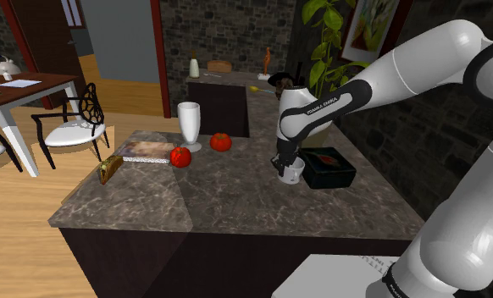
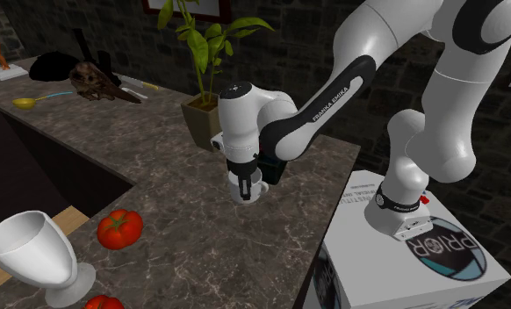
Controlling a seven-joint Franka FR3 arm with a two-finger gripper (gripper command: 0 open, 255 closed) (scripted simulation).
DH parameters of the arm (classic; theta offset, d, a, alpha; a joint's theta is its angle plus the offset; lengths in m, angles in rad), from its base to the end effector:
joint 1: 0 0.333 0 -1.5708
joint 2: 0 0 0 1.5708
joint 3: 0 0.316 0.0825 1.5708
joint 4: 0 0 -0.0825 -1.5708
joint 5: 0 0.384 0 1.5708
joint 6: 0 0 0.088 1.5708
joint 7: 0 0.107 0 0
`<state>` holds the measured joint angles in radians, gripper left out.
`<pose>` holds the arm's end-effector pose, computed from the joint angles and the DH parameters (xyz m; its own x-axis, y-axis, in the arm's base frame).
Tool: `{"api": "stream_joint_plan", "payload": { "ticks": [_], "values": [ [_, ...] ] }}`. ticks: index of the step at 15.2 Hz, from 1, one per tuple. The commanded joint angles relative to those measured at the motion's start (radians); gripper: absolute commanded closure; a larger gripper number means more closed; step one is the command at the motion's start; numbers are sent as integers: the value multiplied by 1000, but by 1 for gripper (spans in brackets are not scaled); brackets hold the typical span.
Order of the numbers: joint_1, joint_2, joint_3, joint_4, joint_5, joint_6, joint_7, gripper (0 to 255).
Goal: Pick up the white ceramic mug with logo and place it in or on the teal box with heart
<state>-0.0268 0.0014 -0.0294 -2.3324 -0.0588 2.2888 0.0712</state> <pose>0.4998 -0.0294 0.3323 0.9952 -0.0885 -0.0427 -0.0865 -0.9952 0.0457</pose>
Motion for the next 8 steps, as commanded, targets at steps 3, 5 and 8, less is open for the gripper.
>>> {"api": "stream_joint_plan", "payload": {
  "ticks": [3,5,8],
  "values": [
    [0,0,0,0,0,0,0,255],
    [0,0,0,0,0,0,0,255],
    [0,-25,0,15,1,-41,-2,255]
  ]
}}
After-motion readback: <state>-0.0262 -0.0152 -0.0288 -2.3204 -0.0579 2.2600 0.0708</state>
